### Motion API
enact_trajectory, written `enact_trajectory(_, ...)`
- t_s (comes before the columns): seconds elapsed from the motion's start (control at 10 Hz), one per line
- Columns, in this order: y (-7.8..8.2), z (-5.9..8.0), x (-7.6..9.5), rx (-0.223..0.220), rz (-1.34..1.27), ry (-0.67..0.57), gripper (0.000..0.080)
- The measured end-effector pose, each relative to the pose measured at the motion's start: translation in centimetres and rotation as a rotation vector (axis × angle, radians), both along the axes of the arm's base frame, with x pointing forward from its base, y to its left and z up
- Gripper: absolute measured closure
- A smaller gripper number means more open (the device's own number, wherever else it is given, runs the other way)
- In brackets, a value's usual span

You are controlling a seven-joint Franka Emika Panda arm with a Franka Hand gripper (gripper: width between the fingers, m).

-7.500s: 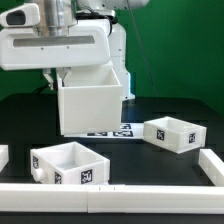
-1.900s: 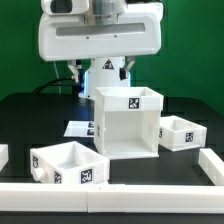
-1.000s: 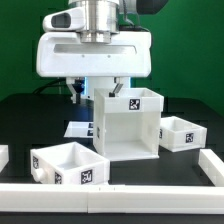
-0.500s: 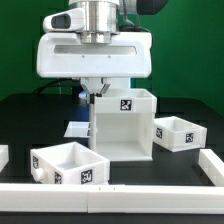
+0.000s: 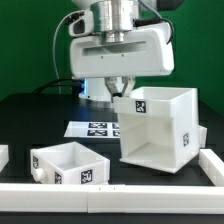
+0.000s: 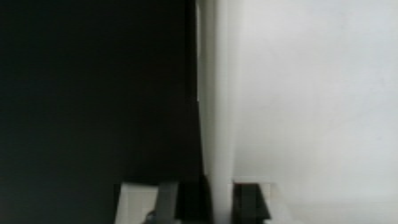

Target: Assemble drawer

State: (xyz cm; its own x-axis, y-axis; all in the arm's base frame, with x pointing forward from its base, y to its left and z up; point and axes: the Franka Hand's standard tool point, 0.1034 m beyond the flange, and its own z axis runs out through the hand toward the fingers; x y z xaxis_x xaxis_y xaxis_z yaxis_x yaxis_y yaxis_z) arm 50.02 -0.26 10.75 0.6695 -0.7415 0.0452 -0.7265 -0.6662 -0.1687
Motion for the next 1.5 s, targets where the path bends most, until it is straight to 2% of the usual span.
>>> enact_trajectory(0.1,0.1,-0.2,-0.1,0.026,-0.099,0.033,0.0754)
enact_trajectory(0.3,-0.7,-0.4,0.1,0.050,-0.220,0.026,0.0757)
enact_trajectory(0.6,-0.9,-0.5,0.0,0.093,-0.370,0.035,0.0762)
enact_trajectory(1.0,-0.3,-0.5,0.1,0.156,-0.606,0.057,0.0762)
enact_trajectory(1.1,0.3,-0.5,1.2,0.196,-0.734,0.063,0.0762)
enact_trajectory(1.3,1.1,-0.5,3.6,0.213,-0.745,0.047,0.0762)
enact_trajectory(1.4,1.8,-0.5,4.2,0.225,-0.765,0.048,0.0762)
enact_trajectory(1.5,3.3,-0.4,4.5,0.230,-0.755,0.051,0.0761)
